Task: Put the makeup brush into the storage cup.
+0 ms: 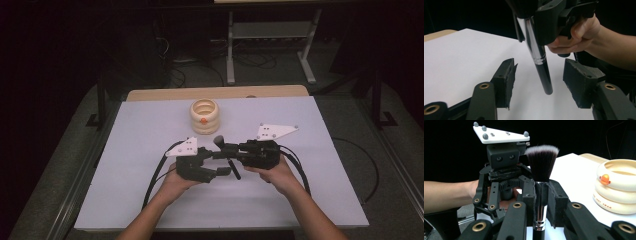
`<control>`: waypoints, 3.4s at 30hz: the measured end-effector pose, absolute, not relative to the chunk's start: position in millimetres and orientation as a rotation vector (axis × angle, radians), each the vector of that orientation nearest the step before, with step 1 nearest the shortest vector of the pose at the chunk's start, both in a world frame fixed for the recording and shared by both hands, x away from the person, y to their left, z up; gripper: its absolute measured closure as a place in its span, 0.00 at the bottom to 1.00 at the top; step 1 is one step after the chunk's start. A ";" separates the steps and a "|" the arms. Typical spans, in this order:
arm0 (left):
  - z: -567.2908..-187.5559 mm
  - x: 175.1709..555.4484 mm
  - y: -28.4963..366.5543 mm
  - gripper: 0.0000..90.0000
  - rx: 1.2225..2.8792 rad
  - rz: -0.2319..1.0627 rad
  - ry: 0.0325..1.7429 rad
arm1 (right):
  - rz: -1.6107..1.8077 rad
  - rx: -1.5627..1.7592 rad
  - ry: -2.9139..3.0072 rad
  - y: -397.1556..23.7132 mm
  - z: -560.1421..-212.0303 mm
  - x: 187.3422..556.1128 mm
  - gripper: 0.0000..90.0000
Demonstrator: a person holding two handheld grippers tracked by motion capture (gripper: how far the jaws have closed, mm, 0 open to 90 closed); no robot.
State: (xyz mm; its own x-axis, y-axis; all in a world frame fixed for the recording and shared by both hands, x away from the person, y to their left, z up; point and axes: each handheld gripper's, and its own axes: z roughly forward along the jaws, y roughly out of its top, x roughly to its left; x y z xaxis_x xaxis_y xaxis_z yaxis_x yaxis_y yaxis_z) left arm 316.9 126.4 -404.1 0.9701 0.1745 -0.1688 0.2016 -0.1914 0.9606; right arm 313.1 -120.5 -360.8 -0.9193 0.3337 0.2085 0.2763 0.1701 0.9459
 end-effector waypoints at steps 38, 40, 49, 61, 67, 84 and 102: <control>-402.3 316.9 122.3 0.80 1.779 -0.033 0.292 | 1.900 0.592 2.381 -111.0 -365.4 311.4 0.85; -402.5 317.1 122.5 0.81 1.778 -0.035 0.294 | 1.900 0.591 2.380 -111.2 -365.4 311.5 0.85; -402.8 319.1 124.5 0.85 1.774 -0.064 0.324 | 1.896 0.579 2.380 -112.5 -364.7 311.1 0.85; -402.1 320.6 127.5 0.87 1.783 -0.058 0.346 | 1.878 0.566 2.401 -111.7 -365.3 311.0 0.72; -401.5 321.4 129.6 0.87 1.785 -0.054 0.353 | 1.861 0.587 2.385 -113.3 -364.7 312.1 0.53; -397.0 325.3 141.1 0.87 1.787 -0.021 0.374 | 1.760 0.690 2.343 -127.4 -360.2 311.4 0.17; -393.1 328.0 150.2 0.87 1.783 0.001 0.390 | 1.611 0.836 2.270 -155.4 -368.9 304.6 0.10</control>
State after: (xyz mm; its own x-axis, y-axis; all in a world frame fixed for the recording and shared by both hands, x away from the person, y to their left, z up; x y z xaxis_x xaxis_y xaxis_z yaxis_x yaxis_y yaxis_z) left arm 328.0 150.2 -393.1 0.9428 0.2618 -0.2062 0.2608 -0.1945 0.9456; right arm 304.6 -155.4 -368.9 -0.8092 0.5724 0.1327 0.3141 0.2306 0.9210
